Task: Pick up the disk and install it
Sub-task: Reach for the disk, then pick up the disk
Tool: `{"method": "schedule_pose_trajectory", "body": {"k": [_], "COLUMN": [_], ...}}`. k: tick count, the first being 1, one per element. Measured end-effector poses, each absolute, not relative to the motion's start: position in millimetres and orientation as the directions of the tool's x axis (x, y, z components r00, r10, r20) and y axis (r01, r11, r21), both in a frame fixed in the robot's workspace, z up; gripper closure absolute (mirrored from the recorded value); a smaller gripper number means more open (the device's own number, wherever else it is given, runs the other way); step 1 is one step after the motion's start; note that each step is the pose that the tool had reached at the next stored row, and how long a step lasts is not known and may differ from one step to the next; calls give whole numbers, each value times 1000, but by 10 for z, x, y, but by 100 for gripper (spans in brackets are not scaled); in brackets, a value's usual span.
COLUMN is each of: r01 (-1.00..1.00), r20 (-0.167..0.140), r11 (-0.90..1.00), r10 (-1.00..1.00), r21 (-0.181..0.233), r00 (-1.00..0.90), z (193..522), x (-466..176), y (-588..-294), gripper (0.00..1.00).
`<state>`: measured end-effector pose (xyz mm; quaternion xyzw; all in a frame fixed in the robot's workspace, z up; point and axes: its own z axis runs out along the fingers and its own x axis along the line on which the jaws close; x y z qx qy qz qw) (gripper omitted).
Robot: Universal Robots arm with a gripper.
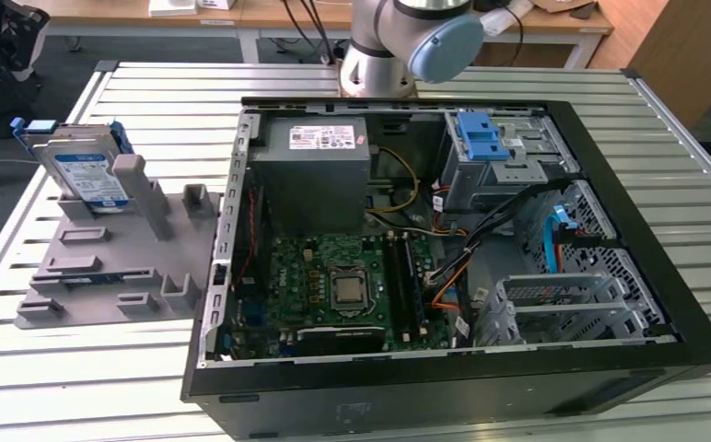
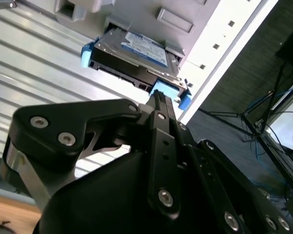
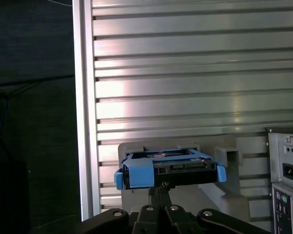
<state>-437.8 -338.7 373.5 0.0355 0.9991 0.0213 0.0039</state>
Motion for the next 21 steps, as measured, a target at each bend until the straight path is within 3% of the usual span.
{"method": "schedule_pose_trajectory", "body": {"k": [21], "r01": [67], "r20": [-5], "r11": [997], "r10": [67], "r21": [43], "r00": [-998], "z": [3711], "x": [-4467], "y": [-3358], "gripper": [89]}}
